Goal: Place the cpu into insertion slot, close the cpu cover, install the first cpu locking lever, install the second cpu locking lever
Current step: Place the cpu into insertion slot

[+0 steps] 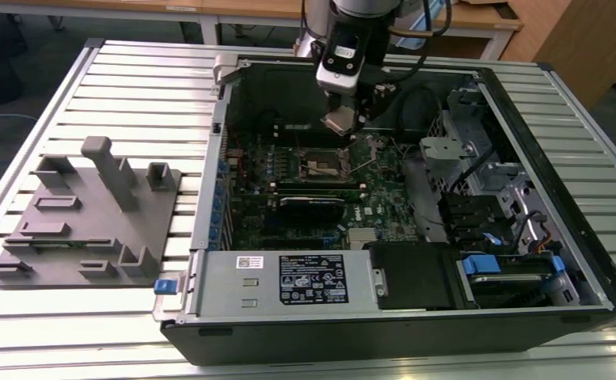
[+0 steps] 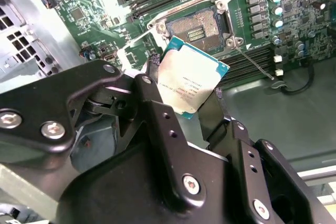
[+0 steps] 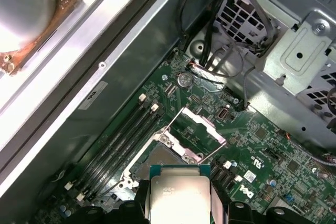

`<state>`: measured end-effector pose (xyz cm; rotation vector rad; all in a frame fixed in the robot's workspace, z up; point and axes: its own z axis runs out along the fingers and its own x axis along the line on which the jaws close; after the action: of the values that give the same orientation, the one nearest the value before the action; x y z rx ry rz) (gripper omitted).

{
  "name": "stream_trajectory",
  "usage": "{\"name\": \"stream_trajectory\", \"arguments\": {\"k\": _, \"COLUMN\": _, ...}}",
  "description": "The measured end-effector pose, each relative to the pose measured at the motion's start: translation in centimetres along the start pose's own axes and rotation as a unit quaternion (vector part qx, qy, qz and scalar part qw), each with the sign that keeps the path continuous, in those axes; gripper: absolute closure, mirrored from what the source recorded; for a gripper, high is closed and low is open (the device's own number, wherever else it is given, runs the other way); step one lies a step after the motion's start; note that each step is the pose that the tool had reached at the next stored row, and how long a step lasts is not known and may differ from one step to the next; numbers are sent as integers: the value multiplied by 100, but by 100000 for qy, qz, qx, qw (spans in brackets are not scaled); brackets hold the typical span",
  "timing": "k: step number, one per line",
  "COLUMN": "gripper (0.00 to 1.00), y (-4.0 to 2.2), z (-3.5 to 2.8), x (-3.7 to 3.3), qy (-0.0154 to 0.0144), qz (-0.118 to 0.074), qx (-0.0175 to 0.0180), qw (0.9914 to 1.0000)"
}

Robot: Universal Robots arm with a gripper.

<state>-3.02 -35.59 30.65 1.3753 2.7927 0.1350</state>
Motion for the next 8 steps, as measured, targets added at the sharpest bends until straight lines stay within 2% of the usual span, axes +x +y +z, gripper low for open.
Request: {"name": "stream_trajectory", "arguments": {"k": 8, "gripper": 46, "y": 0, "z": 0, "x": 0, "qy": -14, "qz": 93, "qx": -1, "qw": 100000}}
